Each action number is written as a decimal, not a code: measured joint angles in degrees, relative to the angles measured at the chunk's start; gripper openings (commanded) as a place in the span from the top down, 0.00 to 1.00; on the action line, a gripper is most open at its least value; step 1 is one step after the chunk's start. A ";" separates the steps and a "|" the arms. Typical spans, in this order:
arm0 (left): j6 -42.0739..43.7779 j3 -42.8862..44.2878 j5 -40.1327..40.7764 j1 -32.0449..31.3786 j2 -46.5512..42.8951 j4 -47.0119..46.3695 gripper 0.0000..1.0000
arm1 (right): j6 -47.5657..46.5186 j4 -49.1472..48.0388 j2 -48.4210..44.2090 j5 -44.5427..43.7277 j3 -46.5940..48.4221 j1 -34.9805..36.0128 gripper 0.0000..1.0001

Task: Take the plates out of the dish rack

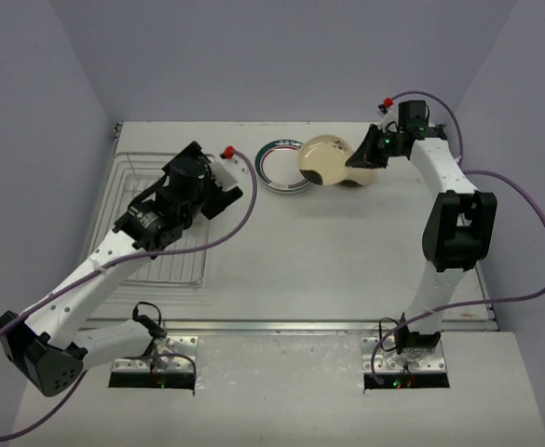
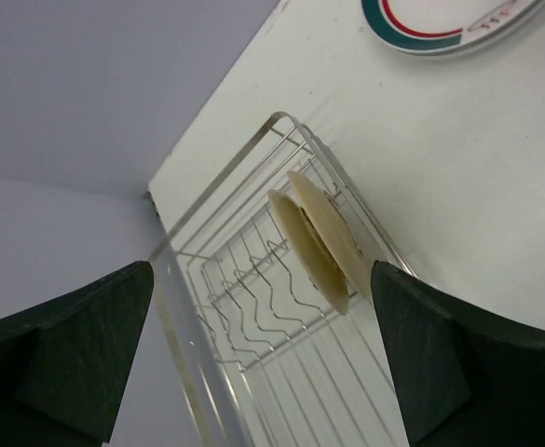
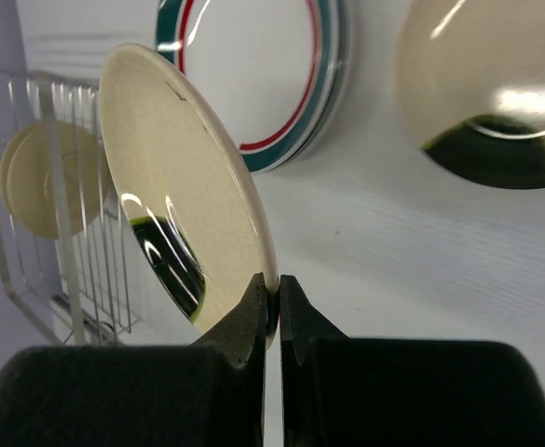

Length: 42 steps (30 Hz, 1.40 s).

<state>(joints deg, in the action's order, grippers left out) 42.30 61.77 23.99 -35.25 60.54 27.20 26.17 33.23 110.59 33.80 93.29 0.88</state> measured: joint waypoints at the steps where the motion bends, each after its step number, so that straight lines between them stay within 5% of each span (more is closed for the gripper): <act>1: -3.65 2.19 -1.20 1.94 1.57 0.70 0.00 | 0.00 0.09 0.86 -0.69 0.64 -1.37 1.00; 8: -23.36 6.23 -9.64 9.18 6.79 5.62 0.00 | 0.27 -0.20 11.92 -3.50 10.76 -7.73 1.00; 23: -34.21 9.81 -17.09 16.74 10.68 11.02 0.00 | -0.26 0.29 23.28 -6.72 16.99 -10.61 1.00; 27: -35.53 10.58 -18.49 18.27 11.51 11.37 0.00 | -0.49 0.33 24.07 -7.47 17.01 -10.61 0.86; 31: -36.56 10.58 -19.40 18.76 11.62 11.83 0.00 | -0.50 0.26 24.18 -8.25 17.01 -10.61 0.39; 34: -37.40 10.58 -20.33 20.01 11.67 11.80 0.00 | -0.84 0.27 24.16 -8.91 16.99 -10.61 0.19; 38: -38.67 10.79 -21.33 23.39 12.16 11.90 0.01 | -0.79 0.57 23.38 -10.43 16.87 -10.61 0.09; 42: -39.83 11.99 -23.00 26.90 13.80 12.06 0.17 | -1.19 1.19 20.17 -12.09 15.73 -10.59 0.01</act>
<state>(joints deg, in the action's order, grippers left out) 2.47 73.76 0.99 -8.35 74.35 39.27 24.98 34.42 130.76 21.71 109.02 -9.72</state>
